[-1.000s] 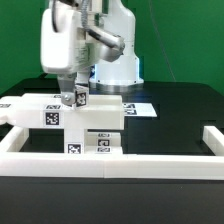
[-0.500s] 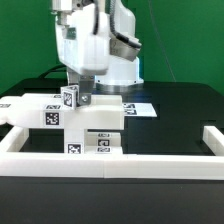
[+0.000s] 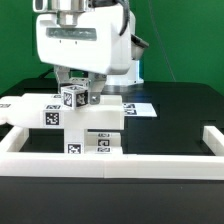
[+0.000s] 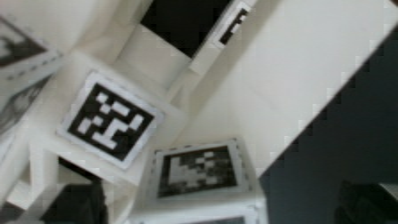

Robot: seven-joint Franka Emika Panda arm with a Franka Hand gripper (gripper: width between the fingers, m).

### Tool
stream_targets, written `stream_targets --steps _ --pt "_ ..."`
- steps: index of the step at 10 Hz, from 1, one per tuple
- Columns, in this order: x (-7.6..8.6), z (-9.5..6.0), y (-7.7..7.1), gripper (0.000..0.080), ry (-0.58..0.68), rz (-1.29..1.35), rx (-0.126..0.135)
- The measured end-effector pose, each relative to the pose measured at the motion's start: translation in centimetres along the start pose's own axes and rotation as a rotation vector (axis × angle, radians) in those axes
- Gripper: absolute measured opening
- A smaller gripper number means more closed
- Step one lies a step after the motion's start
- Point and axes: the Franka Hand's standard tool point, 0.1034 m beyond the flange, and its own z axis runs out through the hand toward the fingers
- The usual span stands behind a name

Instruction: Assemble chair

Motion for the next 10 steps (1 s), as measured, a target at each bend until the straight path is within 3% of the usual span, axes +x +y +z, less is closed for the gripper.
stream_targets --steps 1,3,4,5,10 --pt "0.05 0.01 0.06 0.0648 0.000 -0.050 0.000" --pt "0.18 0.02 0.21 0.0383 0.000 -0.107 0.000" --pt "0.19 0.02 0.23 0.0383 0.000 -0.106 0.000" --pt "0.19 0.03 0.23 0.0284 0.000 -0.106 0.000" --pt "0.17 0.03 0.22 0.0285 -0.001 -0.014 0.001"
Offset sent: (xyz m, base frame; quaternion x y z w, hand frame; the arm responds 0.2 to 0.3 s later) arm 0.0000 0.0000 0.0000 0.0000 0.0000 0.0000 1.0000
